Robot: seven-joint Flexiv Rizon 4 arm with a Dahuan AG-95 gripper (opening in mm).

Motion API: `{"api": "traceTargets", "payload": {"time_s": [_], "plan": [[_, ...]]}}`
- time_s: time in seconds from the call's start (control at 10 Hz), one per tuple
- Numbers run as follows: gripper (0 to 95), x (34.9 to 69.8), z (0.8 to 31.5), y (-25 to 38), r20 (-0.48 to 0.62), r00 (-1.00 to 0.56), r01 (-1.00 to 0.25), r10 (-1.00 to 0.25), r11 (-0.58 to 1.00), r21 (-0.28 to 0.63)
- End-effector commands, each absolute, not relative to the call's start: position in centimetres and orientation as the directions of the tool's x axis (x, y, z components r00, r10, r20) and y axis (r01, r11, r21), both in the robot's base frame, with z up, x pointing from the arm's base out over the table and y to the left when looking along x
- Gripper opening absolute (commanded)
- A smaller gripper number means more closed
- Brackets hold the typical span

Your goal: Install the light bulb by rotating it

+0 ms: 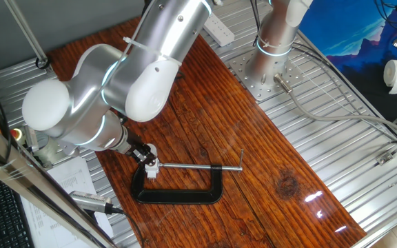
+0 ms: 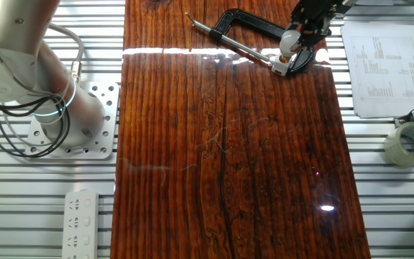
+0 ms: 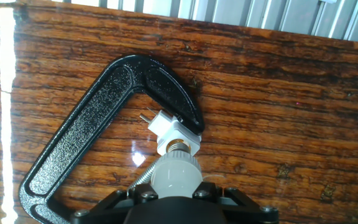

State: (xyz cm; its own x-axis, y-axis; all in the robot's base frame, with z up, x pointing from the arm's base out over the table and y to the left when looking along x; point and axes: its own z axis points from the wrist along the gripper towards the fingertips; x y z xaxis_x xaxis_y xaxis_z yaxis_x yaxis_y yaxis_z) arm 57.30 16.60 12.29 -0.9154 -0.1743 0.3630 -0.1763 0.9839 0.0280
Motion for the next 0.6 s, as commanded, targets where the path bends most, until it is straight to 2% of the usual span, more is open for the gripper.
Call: {"api": "traceTargets", "payload": {"time_s": [0.1, 0.6], "plan": [[0.0, 57.24, 12.22, 16.54, 0.361, -0.916, -0.177, -0.176, 0.984, 0.031], [0.0, 57.21, 12.16, 16.51, 0.354, -0.917, -0.18, -0.183, 0.983, 0.04]]}}
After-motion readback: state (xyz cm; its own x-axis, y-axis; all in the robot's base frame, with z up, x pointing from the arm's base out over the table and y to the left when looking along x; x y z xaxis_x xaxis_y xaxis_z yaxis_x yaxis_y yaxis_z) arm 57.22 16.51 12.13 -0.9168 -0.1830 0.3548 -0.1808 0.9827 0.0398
